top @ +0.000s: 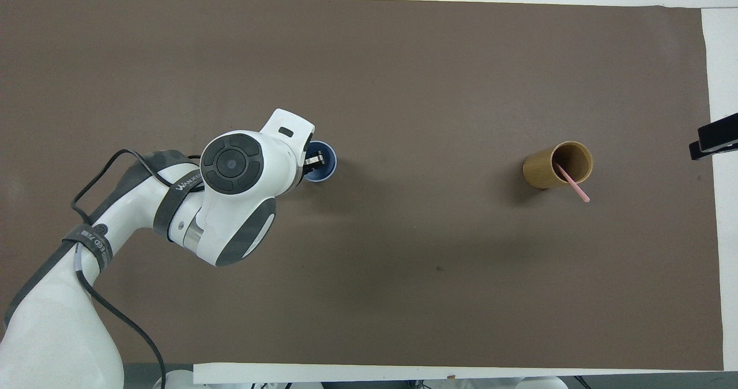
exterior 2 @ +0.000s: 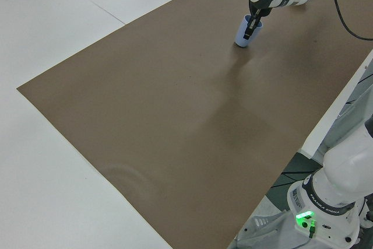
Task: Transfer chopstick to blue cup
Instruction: 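Release the blue cup while the right gripper reaches the tan cup, then close the right gripper on the pink chopstick in the tan cup, then pull the pink chopstick up out of the tan cup with the right gripper, then carry the chopstick over the blue cup and lower it in with the right gripper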
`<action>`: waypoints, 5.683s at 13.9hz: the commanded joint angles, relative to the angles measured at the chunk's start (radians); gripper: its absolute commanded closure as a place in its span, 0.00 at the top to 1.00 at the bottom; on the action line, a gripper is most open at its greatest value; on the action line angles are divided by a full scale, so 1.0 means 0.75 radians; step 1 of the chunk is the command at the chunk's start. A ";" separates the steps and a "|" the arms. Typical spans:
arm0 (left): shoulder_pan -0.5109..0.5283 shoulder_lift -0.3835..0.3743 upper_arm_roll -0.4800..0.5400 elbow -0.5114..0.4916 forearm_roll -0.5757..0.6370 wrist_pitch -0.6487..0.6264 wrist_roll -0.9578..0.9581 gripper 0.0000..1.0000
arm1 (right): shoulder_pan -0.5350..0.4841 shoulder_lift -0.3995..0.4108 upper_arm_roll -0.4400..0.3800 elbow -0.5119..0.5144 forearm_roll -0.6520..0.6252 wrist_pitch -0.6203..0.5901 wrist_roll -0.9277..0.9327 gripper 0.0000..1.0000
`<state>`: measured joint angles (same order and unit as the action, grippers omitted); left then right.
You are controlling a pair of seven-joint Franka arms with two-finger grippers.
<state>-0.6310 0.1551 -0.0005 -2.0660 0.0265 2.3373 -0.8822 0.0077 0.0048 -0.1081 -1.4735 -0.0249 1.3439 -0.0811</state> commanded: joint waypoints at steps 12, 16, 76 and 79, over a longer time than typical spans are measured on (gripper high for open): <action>0.700 -0.256 0.015 0.509 0.018 -0.911 0.922 1.00 | 0.151 -0.152 0.015 -0.593 0.152 0.457 0.151 1.00; 0.757 -0.276 0.015 0.493 0.016 -0.889 0.962 1.00 | 0.113 -0.095 0.013 -0.715 0.152 0.525 0.147 1.00; 0.758 -0.278 0.015 0.493 0.016 -0.893 0.959 1.00 | 0.900 0.417 0.081 -0.023 0.405 0.507 0.589 0.90; 0.758 -0.278 0.015 0.493 0.016 -0.893 0.961 1.00 | 0.888 0.417 0.079 0.013 0.401 0.507 0.591 0.99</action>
<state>-0.0726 -0.0498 0.0188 -1.6992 0.0342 1.6785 -0.1673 0.6857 0.3305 -0.0525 -1.4735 0.2584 1.7305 0.3639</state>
